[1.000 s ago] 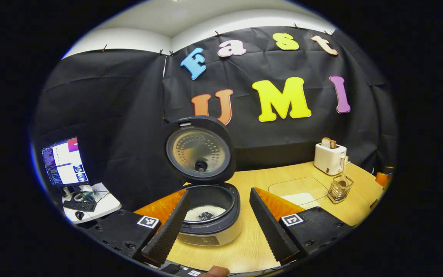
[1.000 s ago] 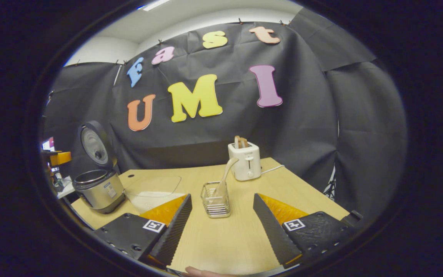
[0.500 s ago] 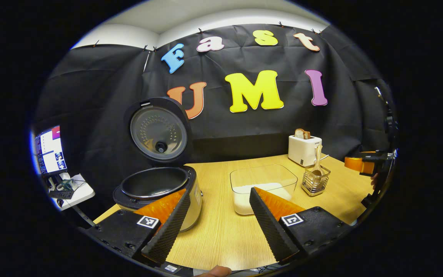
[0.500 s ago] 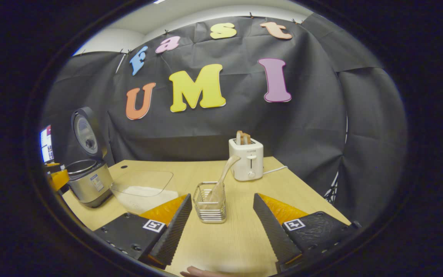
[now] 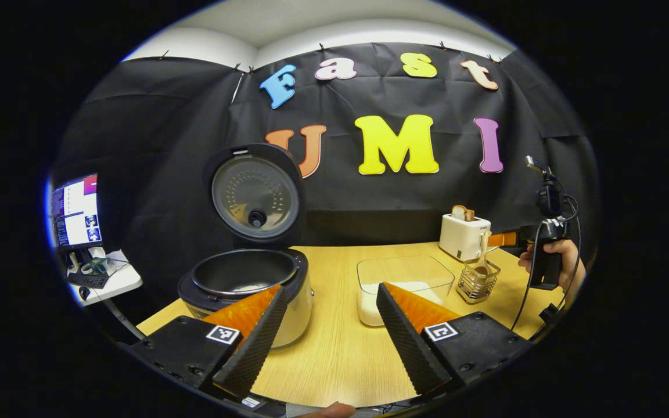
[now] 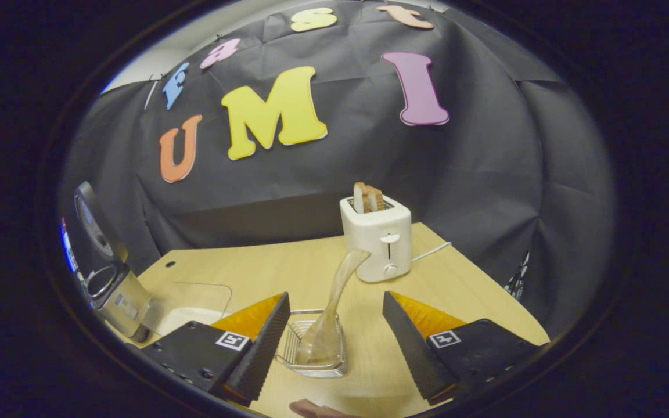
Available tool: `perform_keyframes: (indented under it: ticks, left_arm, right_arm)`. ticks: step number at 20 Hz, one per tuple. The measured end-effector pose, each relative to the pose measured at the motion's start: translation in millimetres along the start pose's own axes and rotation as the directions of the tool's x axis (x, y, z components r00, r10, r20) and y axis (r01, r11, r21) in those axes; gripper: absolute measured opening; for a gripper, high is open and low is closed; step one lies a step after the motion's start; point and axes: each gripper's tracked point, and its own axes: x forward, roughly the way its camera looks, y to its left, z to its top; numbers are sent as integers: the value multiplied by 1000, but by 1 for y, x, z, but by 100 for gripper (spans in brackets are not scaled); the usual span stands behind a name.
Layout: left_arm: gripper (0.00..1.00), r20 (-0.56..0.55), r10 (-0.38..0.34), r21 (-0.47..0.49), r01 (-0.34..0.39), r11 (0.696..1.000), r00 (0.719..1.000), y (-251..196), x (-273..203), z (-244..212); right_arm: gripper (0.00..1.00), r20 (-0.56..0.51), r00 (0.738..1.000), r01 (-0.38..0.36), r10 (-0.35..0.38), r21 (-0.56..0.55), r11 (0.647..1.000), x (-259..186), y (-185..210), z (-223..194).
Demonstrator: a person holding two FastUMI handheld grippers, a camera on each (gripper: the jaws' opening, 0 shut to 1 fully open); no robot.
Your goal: Close the left gripper, press the button to open the rice cooker; take a wooden spoon from the chopstick holder with the right hand, scoop a spoonful of rice and pour it into the rice cooker, then put the wooden spoon back into the chopstick holder.
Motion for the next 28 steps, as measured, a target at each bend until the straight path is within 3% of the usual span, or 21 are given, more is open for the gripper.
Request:
perform_keyframes:
  ticks: [4,5,6,10,12,15,17,19,20,22,24,28]
  left_arm:
    - [99,0,-25,25,25,999,1000,-8,-2,0]
    - [99,1,-25,23,25,999,1000,-6,-2,0]
    - [99,-2,-31,22,31,999,1000,-6,-2,-1]
    - [99,-9,-15,26,15,1000,1000,1,-1,-3]
    - [99,-9,-11,25,11,1000,1000,3,-1,-3]
    - [99,-16,-8,18,8,1000,1000,6,1,-5]
    - [99,-18,-7,21,8,1000,1000,6,1,-5]
    - [99,-15,-11,24,12,1000,1000,4,0,-4]
    - [99,-11,-14,26,15,1000,1000,3,0,-4]
    - [99,-6,-17,35,17,999,1000,3,-1,-2]
    - [99,-4,-15,38,15,999,1000,5,-1,-2]
    - [99,1,-17,32,17,999,1000,6,-6,1]
  right_arm:
    - [95,-77,997,-12,14,25,1000,38,10,-3]
    - [91,-105,994,-15,17,20,1000,46,13,-6]
    - [95,-129,992,-10,11,7,1000,53,16,-9]
    - [92,-164,985,50,-57,-45,998,77,6,-12]
    - [81,-194,980,44,-47,-21,999,82,7,-16]
    - [32,-205,978,30,-25,22,999,86,13,-15]
    - [17,-200,979,36,-28,35,999,86,15,-12]
    - [20,-212,977,30,-20,46,998,74,19,-12]
    - [10,-212,977,26,-16,44,999,83,21,-13]
    - [11,-192,981,17,-17,1,1000,74,25,-7]
    - [1,-171,985,24,-29,-26,999,64,28,-3]
    - [1,-110,994,18,-29,-102,995,37,39,9]
